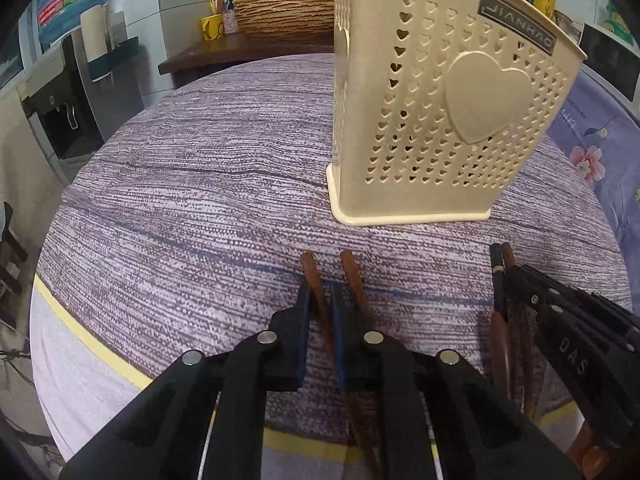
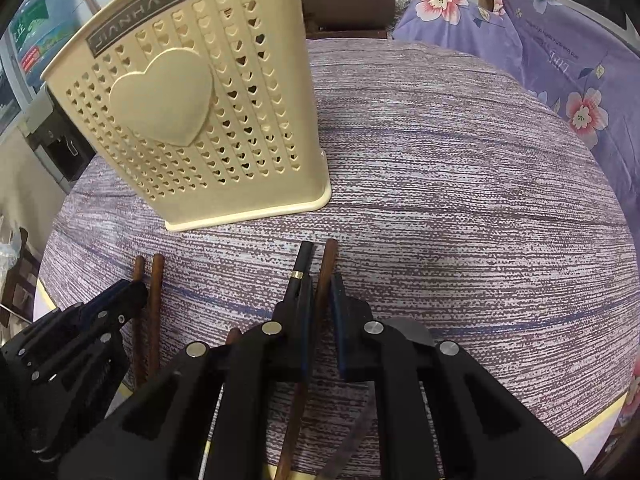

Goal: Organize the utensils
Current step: 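Grasp a brown chopstick with left gripper while right gripper grasps another brown chopstick, then lift both chopsticks and carry them above the cream holder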

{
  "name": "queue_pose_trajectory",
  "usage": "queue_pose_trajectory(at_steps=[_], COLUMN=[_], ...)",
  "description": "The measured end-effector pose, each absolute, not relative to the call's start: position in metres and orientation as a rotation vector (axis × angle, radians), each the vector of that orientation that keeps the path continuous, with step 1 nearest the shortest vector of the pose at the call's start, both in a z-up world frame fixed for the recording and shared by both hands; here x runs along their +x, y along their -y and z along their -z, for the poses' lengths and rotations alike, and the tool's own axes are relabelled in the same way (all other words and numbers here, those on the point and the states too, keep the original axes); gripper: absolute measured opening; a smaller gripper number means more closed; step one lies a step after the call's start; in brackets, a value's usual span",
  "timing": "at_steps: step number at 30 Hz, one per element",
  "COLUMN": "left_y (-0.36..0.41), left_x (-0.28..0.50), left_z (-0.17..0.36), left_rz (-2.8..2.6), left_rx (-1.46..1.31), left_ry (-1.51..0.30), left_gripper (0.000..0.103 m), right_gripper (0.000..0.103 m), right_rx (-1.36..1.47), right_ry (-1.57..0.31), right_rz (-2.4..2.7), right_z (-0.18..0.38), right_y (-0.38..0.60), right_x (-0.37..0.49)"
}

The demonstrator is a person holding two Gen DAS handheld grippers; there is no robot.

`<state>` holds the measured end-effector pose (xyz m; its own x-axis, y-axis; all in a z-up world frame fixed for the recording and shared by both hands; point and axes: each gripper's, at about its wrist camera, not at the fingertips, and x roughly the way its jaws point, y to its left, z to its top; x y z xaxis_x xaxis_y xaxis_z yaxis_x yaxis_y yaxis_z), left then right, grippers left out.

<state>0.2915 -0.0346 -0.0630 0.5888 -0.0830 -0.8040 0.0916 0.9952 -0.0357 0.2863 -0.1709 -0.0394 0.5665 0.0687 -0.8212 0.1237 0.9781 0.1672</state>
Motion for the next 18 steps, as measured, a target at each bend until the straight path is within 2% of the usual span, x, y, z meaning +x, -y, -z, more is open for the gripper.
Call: queue_pose_trajectory(at_steps=[18], left_y=[0.019], left_x=[0.293], left_z=[0.042], left_rz=[0.178], left_rx=[-0.130], left_ry=[-0.878], left_gripper=[0.008], right_gripper=[0.008], right_rx=[0.410], right_ry=[-0.912], right_rz=[-0.083], right_z=[0.023], right_y=[0.197], right_x=[0.280])
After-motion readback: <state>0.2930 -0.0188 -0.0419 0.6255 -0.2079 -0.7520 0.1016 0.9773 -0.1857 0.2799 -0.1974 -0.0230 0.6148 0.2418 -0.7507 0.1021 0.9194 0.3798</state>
